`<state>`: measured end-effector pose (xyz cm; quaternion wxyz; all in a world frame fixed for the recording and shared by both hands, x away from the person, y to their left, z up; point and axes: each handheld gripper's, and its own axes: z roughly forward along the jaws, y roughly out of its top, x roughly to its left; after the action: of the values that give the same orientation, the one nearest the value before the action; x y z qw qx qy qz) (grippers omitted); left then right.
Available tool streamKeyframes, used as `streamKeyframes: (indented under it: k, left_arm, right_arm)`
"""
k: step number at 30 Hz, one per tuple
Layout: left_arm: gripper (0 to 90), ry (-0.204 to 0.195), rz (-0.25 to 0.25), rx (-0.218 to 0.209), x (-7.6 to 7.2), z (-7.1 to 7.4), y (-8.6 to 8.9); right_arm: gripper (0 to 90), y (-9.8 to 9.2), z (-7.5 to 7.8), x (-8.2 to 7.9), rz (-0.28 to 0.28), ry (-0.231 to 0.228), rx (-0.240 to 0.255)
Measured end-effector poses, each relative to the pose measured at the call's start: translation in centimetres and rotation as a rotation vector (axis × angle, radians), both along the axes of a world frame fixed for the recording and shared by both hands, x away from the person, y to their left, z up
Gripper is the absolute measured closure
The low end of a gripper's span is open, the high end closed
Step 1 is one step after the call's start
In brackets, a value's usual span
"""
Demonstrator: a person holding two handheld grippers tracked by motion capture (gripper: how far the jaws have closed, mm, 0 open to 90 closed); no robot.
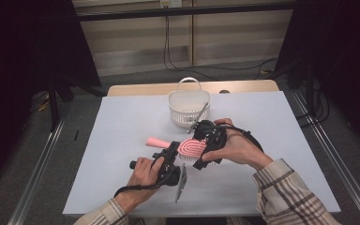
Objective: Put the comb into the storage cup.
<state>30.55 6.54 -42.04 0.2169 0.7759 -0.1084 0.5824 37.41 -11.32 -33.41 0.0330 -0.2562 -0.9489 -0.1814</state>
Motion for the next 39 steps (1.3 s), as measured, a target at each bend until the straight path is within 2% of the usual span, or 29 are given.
streamKeyframes:
  k: [1,10,20,23,29,32,36,39]
  left_arm:
    - [80.8,0.011,0.004,-0.008,0.1,0.0,0.1]
    - [80.8,0.003,0.033,-0.046,0.6,0.7,1.0]
    - [80.9,-0.037,0.032,-0.121,0.8,1.6,2.0]
    - [80.9,-0.02,0.016,-0.163,0.8,2.0,2.2]
    - [80.9,0.003,-0.01,-0.232,0.7,2.5,2.4]
    - [80.9,-0.005,-0.011,-0.238,0.6,2.5,2.5]
    - [80.9,0.009,-0.004,-0.252,0.8,2.6,2.8]
    - [80.8,0.021,0.001,-0.271,0.9,2.7,3.2]
  right_arm:
    - [6.1,-0.3,0.2,-0.1,-0.003,-0.001,0.01]
    - [5.9,-1.4,0.8,-0.6,-0.017,-0.04,0.028]
    - [5.6,-3.1,1.3,-1.1,-0.048,-0.067,0.078]
    - [5.4,-3.6,1.2,-1.4,-0.053,-0.088,0.113]
    - [5.5,-3.8,0.4,-1.8,-0.051,-0.107,0.153]
    - [5.8,-4.0,0.0,-1.9,-0.059,-0.123,0.181]
    - [5.6,-4.4,-0.3,-2.1,-0.074,-0.136,0.194]
    - [4.8,-5.2,-0.3,-2.3,-0.09,-0.167,0.227]
